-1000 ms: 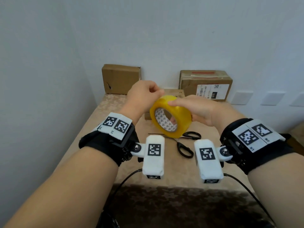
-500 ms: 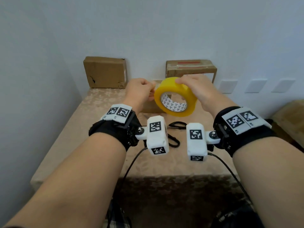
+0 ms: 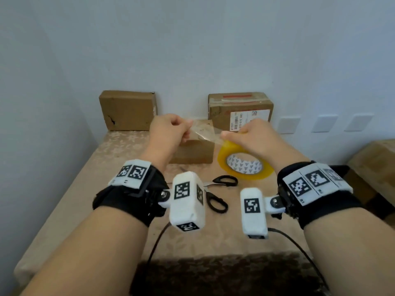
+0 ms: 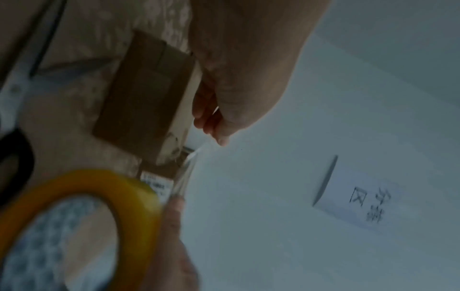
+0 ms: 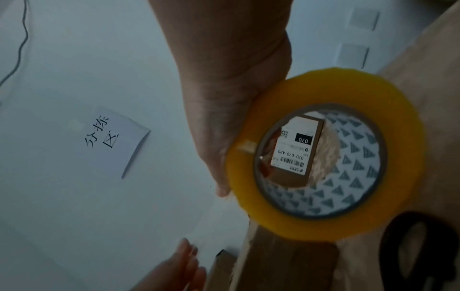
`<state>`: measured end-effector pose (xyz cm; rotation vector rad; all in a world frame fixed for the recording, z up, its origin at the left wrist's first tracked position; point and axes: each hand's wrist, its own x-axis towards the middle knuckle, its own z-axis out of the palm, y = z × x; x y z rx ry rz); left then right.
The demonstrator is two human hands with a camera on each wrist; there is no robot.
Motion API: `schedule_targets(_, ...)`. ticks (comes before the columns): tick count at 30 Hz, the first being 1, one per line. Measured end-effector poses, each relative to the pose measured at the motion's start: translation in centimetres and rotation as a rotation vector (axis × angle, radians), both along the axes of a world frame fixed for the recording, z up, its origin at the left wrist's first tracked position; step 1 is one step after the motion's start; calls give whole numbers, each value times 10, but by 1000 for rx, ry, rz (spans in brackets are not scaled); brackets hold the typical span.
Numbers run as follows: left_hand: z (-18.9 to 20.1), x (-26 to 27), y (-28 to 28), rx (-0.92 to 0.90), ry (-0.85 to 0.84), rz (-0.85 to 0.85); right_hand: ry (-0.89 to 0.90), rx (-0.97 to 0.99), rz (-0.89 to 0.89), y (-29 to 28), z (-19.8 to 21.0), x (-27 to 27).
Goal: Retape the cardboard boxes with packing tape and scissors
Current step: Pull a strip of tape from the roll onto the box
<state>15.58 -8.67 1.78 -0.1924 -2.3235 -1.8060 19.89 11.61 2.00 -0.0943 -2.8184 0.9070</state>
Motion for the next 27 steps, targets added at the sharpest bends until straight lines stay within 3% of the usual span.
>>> schedule_targets(5,-15,-11,8,-19,1,18,-27,106,-44,7,-10,-23)
schedule_targets(15,-22,-35,8,-159,-15,112,-129,536,96,6,18,-86)
schedule_targets(27,-27,-45,10,-354,-31,169,-247,578,69,1,22,-106)
